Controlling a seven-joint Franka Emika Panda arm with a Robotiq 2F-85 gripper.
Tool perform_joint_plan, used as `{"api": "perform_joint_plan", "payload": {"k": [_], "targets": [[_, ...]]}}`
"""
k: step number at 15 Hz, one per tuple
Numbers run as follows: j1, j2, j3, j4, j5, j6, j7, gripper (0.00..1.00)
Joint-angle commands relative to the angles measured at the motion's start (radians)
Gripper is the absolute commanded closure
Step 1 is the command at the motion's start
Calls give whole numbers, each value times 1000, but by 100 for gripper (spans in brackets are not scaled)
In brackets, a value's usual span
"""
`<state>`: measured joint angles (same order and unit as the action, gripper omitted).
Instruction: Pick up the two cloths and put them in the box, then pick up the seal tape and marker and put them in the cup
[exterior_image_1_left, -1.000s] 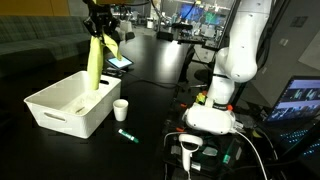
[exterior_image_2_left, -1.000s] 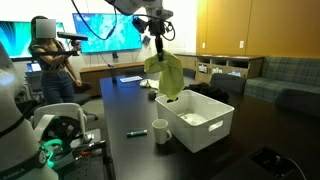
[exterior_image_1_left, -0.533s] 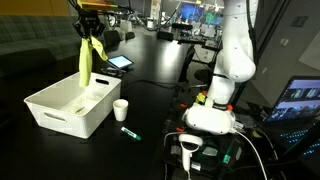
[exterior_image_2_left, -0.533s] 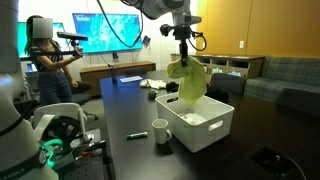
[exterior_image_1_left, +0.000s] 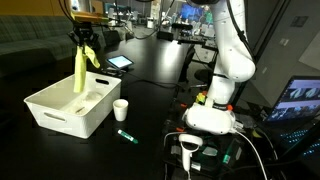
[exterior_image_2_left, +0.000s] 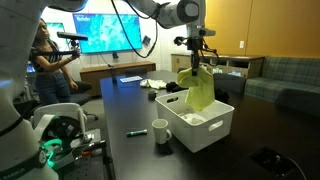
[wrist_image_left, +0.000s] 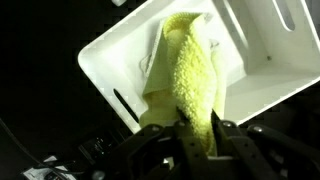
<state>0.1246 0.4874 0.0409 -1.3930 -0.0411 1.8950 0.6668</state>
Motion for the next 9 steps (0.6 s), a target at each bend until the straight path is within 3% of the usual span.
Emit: {"api": "perform_joint_plan", "payload": {"k": [1, 7, 9], "targets": [[-4, 29, -14, 53, 43, -4, -53, 48], [-15, -53, -3, -109, 62, -12, -219, 2], [-22, -90, 4, -199, 75, -9, -294, 0]]}}
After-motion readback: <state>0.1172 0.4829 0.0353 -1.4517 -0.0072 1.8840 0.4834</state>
